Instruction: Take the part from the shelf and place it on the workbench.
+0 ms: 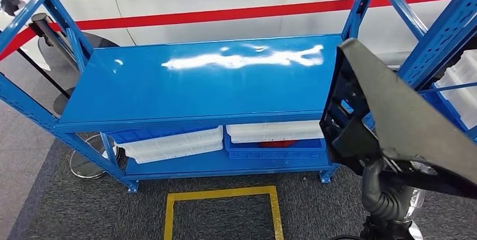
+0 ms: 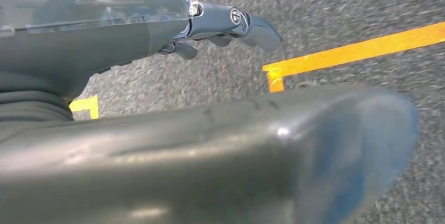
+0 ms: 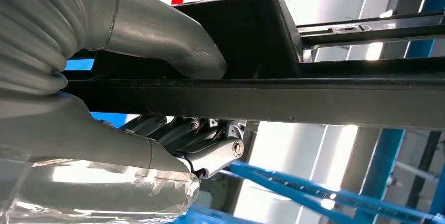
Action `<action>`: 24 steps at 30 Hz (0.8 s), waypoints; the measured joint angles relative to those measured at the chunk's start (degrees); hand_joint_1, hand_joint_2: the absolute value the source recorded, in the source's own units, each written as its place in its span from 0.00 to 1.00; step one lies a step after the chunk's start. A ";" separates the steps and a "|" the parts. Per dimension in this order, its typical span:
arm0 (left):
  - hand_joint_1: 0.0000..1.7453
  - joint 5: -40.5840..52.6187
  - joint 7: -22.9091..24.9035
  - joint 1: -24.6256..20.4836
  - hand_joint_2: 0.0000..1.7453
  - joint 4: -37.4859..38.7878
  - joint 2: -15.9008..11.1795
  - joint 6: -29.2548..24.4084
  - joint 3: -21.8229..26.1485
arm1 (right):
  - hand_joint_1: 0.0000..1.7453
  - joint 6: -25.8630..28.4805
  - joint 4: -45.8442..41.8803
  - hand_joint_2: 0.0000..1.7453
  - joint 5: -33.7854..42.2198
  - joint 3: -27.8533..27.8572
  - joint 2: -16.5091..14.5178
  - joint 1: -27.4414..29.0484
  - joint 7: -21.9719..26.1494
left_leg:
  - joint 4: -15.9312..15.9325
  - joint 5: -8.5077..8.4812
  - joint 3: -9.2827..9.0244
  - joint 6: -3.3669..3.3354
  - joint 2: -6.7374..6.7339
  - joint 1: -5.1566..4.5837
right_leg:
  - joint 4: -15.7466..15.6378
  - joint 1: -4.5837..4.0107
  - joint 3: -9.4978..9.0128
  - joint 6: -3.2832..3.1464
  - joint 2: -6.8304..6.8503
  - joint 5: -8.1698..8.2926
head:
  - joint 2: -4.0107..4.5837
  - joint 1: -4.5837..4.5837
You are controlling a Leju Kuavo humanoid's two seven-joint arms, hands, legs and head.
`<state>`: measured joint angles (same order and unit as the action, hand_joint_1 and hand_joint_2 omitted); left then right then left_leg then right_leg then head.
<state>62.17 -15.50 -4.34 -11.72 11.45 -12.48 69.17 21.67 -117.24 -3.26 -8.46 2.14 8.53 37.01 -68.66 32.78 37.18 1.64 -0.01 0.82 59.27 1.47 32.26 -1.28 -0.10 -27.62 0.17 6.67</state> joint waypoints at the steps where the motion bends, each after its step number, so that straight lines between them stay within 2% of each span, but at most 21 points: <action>1: 0.00 -0.12 0.26 -0.01 0.00 0.00 0.00 -0.16 0.25 | 1.00 -0.52 0.01 1.00 0.79 0.14 -0.02 0.00 -0.08 | -3.66 1.82 1.20 0.00 0.00 0.00 | 0.04 -0.23 0.38 -0.16 0.06 0.24 | 0.00 0.00; 2: 0.00 -0.24 0.46 0.00 0.00 0.00 0.00 -0.31 0.48 | 1.00 -1.07 0.01 1.00 1.61 0.28 -0.04 0.01 -0.11 | -5.97 2.61 1.75 -0.10 0.00 -0.03 | 0.08 -0.47 0.73 -0.26 0.10 0.46 | 0.00 0.00; 3: 0.00 -0.34 0.63 0.02 0.00 0.00 0.01 -0.39 0.67 | 1.00 -1.70 0.02 1.00 2.44 0.49 -0.05 0.02 -0.13 | -6.00 2.18 1.20 -0.36 0.00 -0.11 | 0.12 -0.72 1.01 -0.33 0.11 0.67 | 0.00 0.00; 4: 0.00 -0.45 0.73 0.03 0.00 0.00 0.01 -0.43 0.83 | 1.00 -2.33 0.02 1.00 3.18 0.75 -0.07 0.03 -0.14 | -3.95 0.87 -0.35 -0.79 0.02 -0.27 | 0.14 -0.98 1.21 -0.37 0.09 0.86 | 0.00 0.00; 5: 0.00 -0.56 0.81 0.01 0.00 0.00 0.02 -0.43 0.96 | 1.00 -2.93 0.02 1.00 3.81 1.06 -0.10 0.03 -0.11 | -0.08 -0.90 -2.77 -1.45 0.05 -0.52 | 0.15 -1.22 1.33 -0.41 0.08 1.03 | 0.00 0.00; 7: 0.00 -0.78 0.94 -0.08 0.00 -0.01 -0.10 -0.42 1.22 | 1.00 -3.75 0.01 1.00 4.44 1.78 -0.17 0.03 0.05 | 7.57 -3.06 -7.21 -2.79 -0.05 -1.11 | 0.12 -1.46 1.50 -0.18 0.12 1.44 | 0.01 0.00; 8: 0.00 -0.87 0.99 -0.11 0.00 -0.02 -0.15 -0.42 1.37 | 1.00 -4.06 0.02 1.00 4.53 2.15 -0.20 0.03 0.15 | 9.76 -3.54 -8.28 -3.20 -0.13 -1.41 | 0.08 -1.36 1.59 0.10 0.17 1.70 | 0.01 0.00; 9: 0.00 -0.95 1.04 -0.12 0.00 -0.02 -0.21 -0.43 1.53 | 1.00 -4.43 0.02 1.00 4.61 2.52 -0.24 0.04 0.21 | 10.61 -3.62 -8.52 -3.39 -0.22 -1.65 | 0.01 -1.15 1.69 0.47 0.22 1.99 | 0.01 0.00; 11: 0.00 -1.07 1.11 -0.10 0.00 -0.02 -0.14 -0.44 1.88 | 1.00 -5.83 0.04 1.00 5.25 3.17 -0.32 0.09 0.22 | 11.58 -4.74 -8.33 -3.65 -0.30 -1.77 | -0.31 -0.91 1.81 1.20 0.26 2.53 | 0.01 0.00; 12: 0.00 -1.18 1.14 -0.12 0.00 -0.02 -0.08 -0.49 2.00 | 1.00 -7.23 0.08 1.00 6.15 3.47 -0.34 0.10 0.22 | 12.30 -5.43 -8.33 -3.84 -0.40 -1.61 | -0.11 -0.90 2.04 1.51 0.22 2.13 | 0.01 -0.01; 13: 0.00 -1.31 1.16 -0.18 0.00 -0.02 -0.03 -0.57 2.10 | 1.00 -9.02 0.17 1.00 7.34 3.81 -0.35 0.10 0.21 | 12.98 -6.23 -8.15 -4.03 -0.56 -1.43 | 1.02 -0.90 2.60 1.81 0.17 0.81 | 0.01 -0.01; 14: 0.00 -1.45 1.18 -0.25 0.00 -0.02 0.03 -0.67 2.16 | 1.00 -11.07 0.31 1.00 8.69 4.16 -0.35 0.10 0.21 | 13.41 -6.92 -7.83 -4.12 -0.75 -1.24 | 3.23 -0.81 3.51 2.10 0.13 -1.25 | 0.01 -0.01; 16: 0.00 -1.64 1.22 -0.33 0.00 -0.02 0.09 -0.84 2.31 | 1.00 -14.38 0.81 1.00 10.87 4.86 -0.38 0.11 0.21 | 13.29 -7.74 -6.55 -4.18 -1.16 -1.27 | 10.17 -0.47 5.89 2.79 0.08 -5.87 | 0.01 -0.01; 17: 0.00 -1.70 1.28 -0.32 0.00 -0.02 0.14 -0.87 2.41 | 1.00 -15.23 1.12 1.00 11.39 5.20 -0.40 0.11 0.21 | 13.01 -7.99 -5.88 -4.10 -1.42 -1.26 | 12.87 -0.29 6.53 3.13 0.10 -6.85 | 0.00 -0.02; 18: 0.00 -1.74 1.34 -0.30 0.00 -0.02 0.21 -0.91 2.51 | 1.00 -15.68 1.43 1.00 11.64 5.53 -0.42 0.11 0.21 | 12.62 -8.20 -5.18 -3.99 -1.77 -1.21 | 13.97 -0.09 6.36 3.45 0.14 -6.73 | 0.01 -0.01; 19: 0.00 -1.78 1.41 -0.29 0.00 -0.02 0.31 -0.94 2.62 | 1.00 -15.93 1.71 1.00 11.66 5.80 -0.45 0.09 0.21 | 12.11 -8.34 -4.49 -3.87 -2.20 -1.12 | 12.79 0.11 5.07 3.74 0.29 -5.56 | 0.01 -0.01; 20: 0.00 -1.82 1.46 -0.29 0.00 -0.02 0.42 -0.97 2.73 | 1.00 -16.15 1.94 1.00 11.64 6.01 -0.47 0.06 0.21 | 11.48 -8.39 -3.81 -3.70 -2.66 -0.99 | 9.62 0.32 2.77 4.03 0.74 -3.93 | 0.01 -0.01; 21: 0.00 -1.87 1.50 -0.31 0.00 -0.02 0.51 -1.02 2.81 | 1.00 -16.34 2.14 1.00 11.63 6.14 -0.50 -0.01 0.21 | 10.82 -8.42 -3.20 -3.45 -3.12 -0.95 | 5.78 0.34 0.38 4.18 1.68 -3.17 | 0.01 -0.01; 22: 0.00 -1.92 1.54 -0.30 0.00 -0.02 0.57 -1.08 2.92 | 1.00 -16.53 2.32 1.00 11.66 6.26 -0.54 -0.05 0.21 | 10.25 -8.43 -2.73 -3.16 -3.54 -0.95 | 2.79 0.21 -1.40 3.96 2.56 -2.41 | 0.01 -0.01; 23: 0.00 -1.98 1.61 -0.29 0.00 -0.02 0.60 -1.14 3.02 | 1.00 -16.71 2.47 1.00 11.70 6.41 -0.58 -0.09 0.21 | 9.78 -8.47 -2.46 -2.82 -3.91 -1.03 | 0.82 0.04 -2.36 3.53 3.28 -2.27 | 0.01 -0.01; 24: 0.00 -2.05 1.70 -0.30 0.00 -0.02 0.60 -1.21 3.14 | 1.00 -16.90 2.62 1.00 11.79 6.60 -0.66 -0.10 0.21 | 9.56 -8.61 -2.34 -2.45 -4.27 -1.13 | 0.28 -0.19 -2.33 2.86 3.56 -2.43 | 0.00 -0.01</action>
<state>60.11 -13.80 -4.64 -11.74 12.05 -13.69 72.30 4.76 -114.62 8.53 -1.86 1.48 8.42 37.22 -59.10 24.17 34.84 -0.81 -4.28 -0.30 59.55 1.28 29.92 1.58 3.46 -30.04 0.17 6.66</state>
